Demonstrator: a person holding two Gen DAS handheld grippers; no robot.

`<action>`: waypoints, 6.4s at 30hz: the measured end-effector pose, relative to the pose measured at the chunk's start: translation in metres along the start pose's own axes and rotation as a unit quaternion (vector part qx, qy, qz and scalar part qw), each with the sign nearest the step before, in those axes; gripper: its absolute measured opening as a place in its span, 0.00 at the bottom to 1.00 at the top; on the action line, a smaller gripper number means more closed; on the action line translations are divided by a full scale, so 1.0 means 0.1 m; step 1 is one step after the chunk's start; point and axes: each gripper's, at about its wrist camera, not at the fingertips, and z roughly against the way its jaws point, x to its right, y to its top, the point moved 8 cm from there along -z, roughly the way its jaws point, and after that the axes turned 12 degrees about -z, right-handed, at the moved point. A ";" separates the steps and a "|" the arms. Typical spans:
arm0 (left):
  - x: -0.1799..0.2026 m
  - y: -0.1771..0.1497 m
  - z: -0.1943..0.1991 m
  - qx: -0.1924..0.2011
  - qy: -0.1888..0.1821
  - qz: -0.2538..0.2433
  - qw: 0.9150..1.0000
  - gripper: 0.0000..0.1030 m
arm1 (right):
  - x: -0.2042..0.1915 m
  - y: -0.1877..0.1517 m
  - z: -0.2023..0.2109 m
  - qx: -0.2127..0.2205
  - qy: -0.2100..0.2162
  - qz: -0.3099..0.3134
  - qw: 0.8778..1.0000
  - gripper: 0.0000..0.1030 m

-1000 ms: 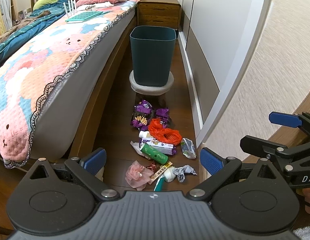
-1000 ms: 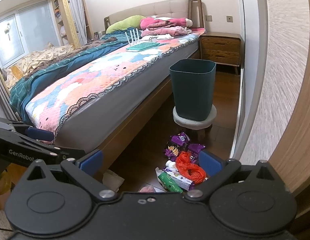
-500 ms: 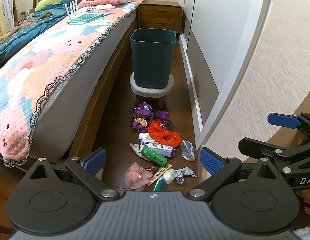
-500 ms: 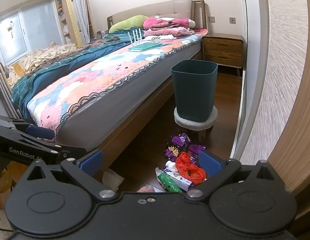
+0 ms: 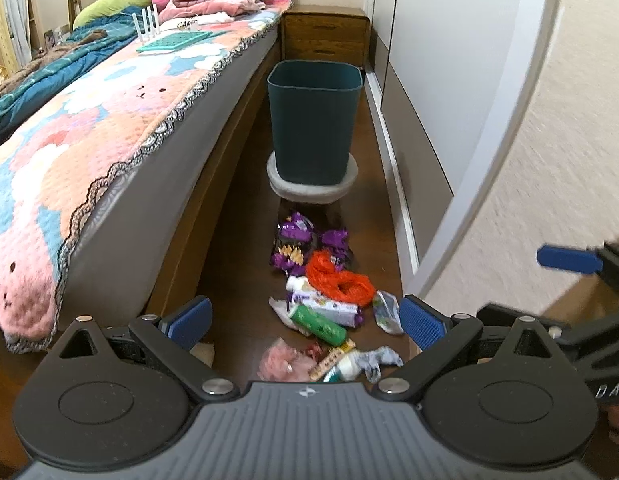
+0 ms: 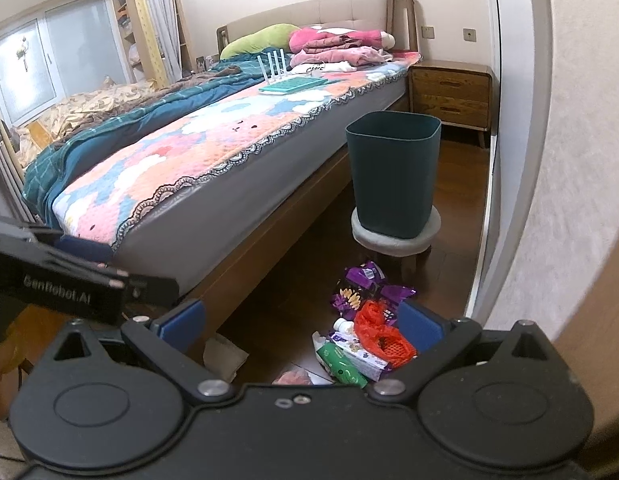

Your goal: Collect trash

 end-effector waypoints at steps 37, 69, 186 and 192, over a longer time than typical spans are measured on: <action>-0.43 -1.30 -3.93 -0.167 -0.117 -0.106 0.973 0.98 | 0.87 -1.75 -3.08 -0.186 -0.095 -0.076 0.975 0.88; 0.06 -2.51 -5.11 -0.324 -0.167 -0.130 0.922 0.47 | 0.94 -3.36 -3.91 -0.358 -0.131 -0.083 0.921 0.13; -0.99 3.39 -3.92 0.136 -0.107 -0.065 0.983 0.68 | 1.26 2.72 -3.72 0.093 -0.215 -0.053 0.971 0.45; -0.90 3.14 -3.52 0.152 -0.095 -0.063 0.982 0.68 | 1.15 2.55 -3.34 0.101 -0.195 -0.051 0.974 0.50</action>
